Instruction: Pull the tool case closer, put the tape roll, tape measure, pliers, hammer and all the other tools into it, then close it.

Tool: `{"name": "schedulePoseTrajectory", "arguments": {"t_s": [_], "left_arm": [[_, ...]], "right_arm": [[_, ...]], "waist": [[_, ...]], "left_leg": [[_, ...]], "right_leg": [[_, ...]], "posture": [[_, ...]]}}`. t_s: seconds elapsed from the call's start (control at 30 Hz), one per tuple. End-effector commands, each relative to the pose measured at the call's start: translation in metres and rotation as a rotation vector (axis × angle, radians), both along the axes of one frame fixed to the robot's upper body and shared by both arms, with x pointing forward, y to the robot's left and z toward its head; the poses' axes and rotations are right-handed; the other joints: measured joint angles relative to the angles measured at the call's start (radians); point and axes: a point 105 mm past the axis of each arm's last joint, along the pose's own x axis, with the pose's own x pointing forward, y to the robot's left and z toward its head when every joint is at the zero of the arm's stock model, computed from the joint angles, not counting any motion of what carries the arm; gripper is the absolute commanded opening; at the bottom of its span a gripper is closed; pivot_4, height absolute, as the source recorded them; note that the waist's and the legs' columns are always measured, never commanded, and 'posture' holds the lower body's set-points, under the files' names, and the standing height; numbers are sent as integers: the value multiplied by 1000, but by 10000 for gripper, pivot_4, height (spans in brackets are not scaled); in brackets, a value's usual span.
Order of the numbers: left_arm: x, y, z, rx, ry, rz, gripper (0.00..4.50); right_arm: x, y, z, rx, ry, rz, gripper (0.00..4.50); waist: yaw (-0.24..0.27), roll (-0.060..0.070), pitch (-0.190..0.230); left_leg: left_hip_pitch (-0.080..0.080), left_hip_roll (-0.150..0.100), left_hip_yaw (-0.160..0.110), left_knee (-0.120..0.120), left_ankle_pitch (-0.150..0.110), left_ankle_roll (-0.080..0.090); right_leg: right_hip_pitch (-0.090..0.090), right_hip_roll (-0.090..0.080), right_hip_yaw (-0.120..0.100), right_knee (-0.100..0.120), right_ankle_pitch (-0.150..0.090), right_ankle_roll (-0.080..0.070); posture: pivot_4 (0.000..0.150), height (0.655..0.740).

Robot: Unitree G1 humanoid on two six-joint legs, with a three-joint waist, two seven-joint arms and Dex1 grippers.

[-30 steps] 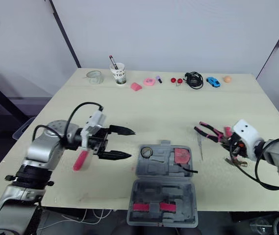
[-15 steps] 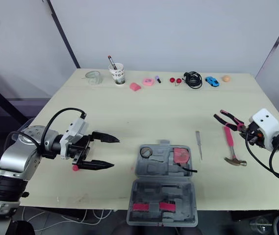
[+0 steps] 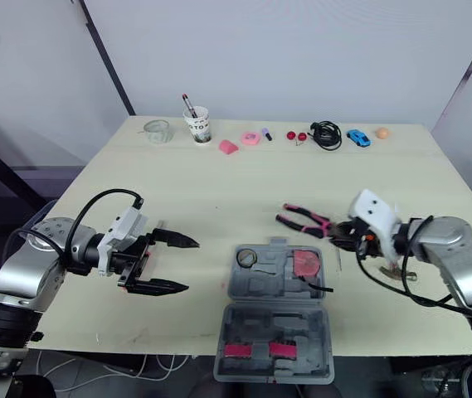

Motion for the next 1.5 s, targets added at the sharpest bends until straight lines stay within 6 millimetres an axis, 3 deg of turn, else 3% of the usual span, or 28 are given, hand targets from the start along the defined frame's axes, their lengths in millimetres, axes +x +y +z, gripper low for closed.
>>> {"name": "schedulePoseTrajectory", "arguments": {"t_s": [0.03, 0.2, 0.4, 0.6, 0.8, 1.33, 1.5], "left_arm": [[-7, 8, -6, 56, -11, -48, 44461], [-12, 11, -11, 74, -9, -52, 44461], [-13, 13, -15, 85, -5, -43, 44461], [-13, 12, -16, 87, -1, -47, 44461], [-12, 13, -17, 86, 2, -44, 44461], [-8, 12, -21, 89, -4, -23, 44461], [-8, 13, -21, 90, -5, -17, 45000]], "right_arm": [[-11, 39, -21, -126, -23, 165, 9737], [-11, 60, -45, -235, -30, 196, 9737], [-7, 68, -56, -302, -45, 186, 9737], [1, 67, -58, -320, -50, 155, 9737], [-3, 53, -60, -356, -34, 162, 9737], [3, 69, -63, -324, -56, 181, 9737], [4, 65, -61, -317, -57, 179, 33888]], "waist": [[-1, 0, 0], [-2, 0, 0], [-1, 0, 0], [-2, 0, 0], [1, 0, 0], [-5, -1, 0], [-4, -1, 0]], "left_leg": [[0, 0, 0, 0, 0, 0], [0, 0, 0, 0, 0, 0], [0, 0, 0, 0, 0, 0], [0, 0, 0, 0, 0, 0], [0, 0, 0, 0, 0, 0], [0, 1, 0, 0, 0, 0], [0, 2, 0, 0, 0, 0]], "right_leg": [[0, 0, 0, 0, 0, 0], [0, 0, 0, 0, 0, 0], [0, 0, -1, 0, 0, 0], [0, 0, -1, 1, 0, 0], [0, 0, -1, 1, 0, 0], [0, 1, -1, 1, 0, 0], [0, 2, -1, 1, 0, 0]], "posture": [[1500, 7400], [1500, 7400], [1500, 7400], [1500, 7400], [1500, 7400], [1500, 7400], [1500, 7400]]}}
